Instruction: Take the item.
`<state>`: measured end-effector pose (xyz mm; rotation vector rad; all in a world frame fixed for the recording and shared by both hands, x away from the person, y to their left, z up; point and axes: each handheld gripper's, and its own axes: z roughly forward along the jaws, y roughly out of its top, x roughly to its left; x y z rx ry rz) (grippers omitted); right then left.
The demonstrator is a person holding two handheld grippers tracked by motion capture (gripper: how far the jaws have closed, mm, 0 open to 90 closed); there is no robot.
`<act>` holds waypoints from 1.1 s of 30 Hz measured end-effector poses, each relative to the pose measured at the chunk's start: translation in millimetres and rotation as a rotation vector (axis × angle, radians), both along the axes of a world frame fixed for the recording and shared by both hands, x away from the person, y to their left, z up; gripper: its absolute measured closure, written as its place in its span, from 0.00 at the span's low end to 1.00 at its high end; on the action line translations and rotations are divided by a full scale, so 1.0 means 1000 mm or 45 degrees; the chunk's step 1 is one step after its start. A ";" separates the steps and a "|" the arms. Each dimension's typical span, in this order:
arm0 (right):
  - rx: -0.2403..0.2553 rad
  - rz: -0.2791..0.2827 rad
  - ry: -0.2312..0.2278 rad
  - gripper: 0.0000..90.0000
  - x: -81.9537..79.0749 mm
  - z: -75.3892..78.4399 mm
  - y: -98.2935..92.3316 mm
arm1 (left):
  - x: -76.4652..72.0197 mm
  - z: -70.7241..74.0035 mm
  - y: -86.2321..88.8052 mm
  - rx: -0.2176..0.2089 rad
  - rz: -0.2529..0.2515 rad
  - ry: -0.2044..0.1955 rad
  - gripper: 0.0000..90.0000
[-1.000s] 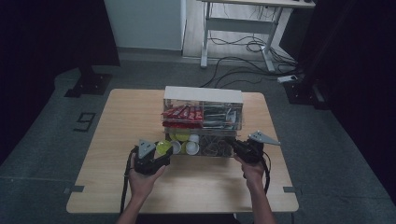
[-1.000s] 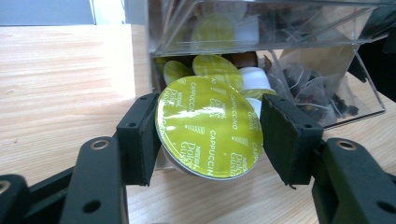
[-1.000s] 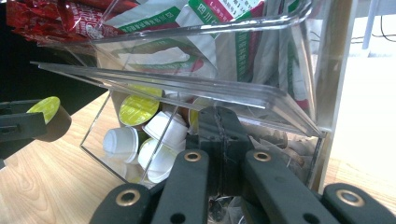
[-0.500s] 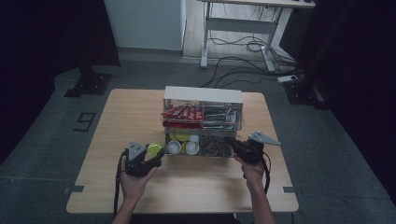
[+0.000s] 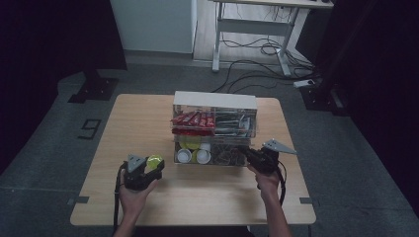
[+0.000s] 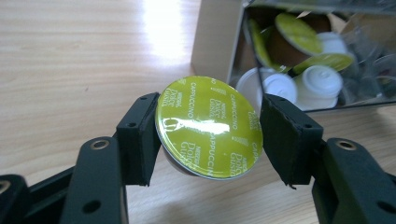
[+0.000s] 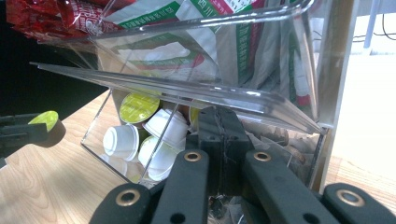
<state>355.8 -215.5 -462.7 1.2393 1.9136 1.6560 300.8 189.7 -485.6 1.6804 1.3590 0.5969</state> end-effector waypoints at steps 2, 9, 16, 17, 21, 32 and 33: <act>-0.003 0.001 0.000 0.99 0.000 -0.001 0.000 | 0.001 -0.004 0.003 0.001 0.007 0.015 0.45; -0.006 0.004 0.008 0.99 0.001 -0.002 0.001 | 0.003 -0.017 0.010 0.013 0.035 0.060 0.45; -0.006 0.003 0.008 0.99 0.001 -0.002 0.002 | 0.006 -0.028 0.015 0.031 0.052 0.100 0.45; -0.006 0.003 0.009 0.99 0.001 -0.002 0.002 | 0.006 -0.029 0.015 0.032 0.055 0.106 0.45; -0.008 0.002 0.008 0.99 0.001 -0.002 0.002 | 0.008 -0.036 0.018 0.044 0.063 0.134 0.45; -0.015 0.005 0.012 0.99 0.001 -0.003 0.002 | 0.011 -0.043 0.021 0.070 0.078 0.170 0.45; -0.015 0.005 0.012 0.99 0.001 -0.003 0.002 | 0.011 -0.043 0.021 0.070 0.078 0.170 0.45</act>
